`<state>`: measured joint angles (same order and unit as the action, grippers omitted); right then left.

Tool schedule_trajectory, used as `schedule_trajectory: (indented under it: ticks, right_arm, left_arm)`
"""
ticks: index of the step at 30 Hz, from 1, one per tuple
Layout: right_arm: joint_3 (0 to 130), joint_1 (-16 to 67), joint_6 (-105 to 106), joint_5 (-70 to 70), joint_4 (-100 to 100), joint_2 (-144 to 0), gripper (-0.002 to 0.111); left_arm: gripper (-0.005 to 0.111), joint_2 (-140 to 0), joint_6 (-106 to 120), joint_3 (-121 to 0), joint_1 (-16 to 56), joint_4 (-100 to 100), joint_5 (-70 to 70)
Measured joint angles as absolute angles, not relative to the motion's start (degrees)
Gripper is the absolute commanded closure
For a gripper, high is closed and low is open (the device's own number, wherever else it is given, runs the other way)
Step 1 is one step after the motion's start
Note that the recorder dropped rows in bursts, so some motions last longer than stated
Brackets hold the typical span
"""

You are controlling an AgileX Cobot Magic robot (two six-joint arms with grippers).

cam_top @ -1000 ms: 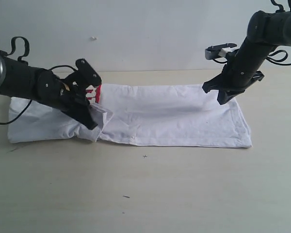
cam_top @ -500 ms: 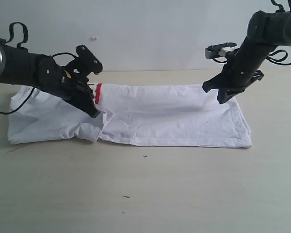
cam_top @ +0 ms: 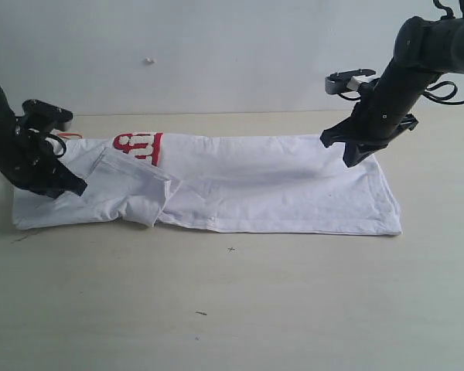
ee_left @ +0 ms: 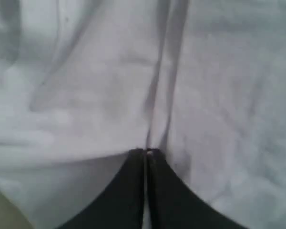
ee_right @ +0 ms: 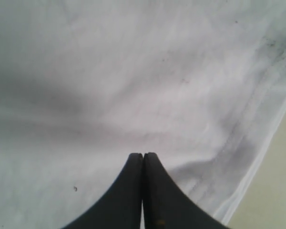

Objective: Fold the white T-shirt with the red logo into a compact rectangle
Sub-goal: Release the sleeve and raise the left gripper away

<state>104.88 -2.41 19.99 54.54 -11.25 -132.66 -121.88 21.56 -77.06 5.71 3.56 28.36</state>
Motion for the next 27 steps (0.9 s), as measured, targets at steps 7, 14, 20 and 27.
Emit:
schedule_trajectory:
  ticks: [7, 14, 20, 27]
  right_arm:
    - [104.9, -2.4, 20.0, 56.4, -11.4, -132.7, 0.108]
    - [104.0, -2.4, 20.0, 59.1, -11.4, -132.4, 0.108]
    - [94.1, -2.4, 19.8, 50.5, -11.6, -129.1, 0.108]
    - [85.0, -2.4, 18.5, 42.5, -11.9, -126.9, 0.108]
  left_arm:
    - [0.102, -123.2, 21.4, -77.3, 5.0, 3.2, 30.0]
    - [0.102, -123.2, 21.1, -77.7, 2.7, 1.7, 35.1]
    - [0.102, -123.0, 21.1, -77.7, 2.4, 0.0, 36.5]
    - [0.102, -122.9, 21.0, -77.4, 2.4, 0.0, 37.0]
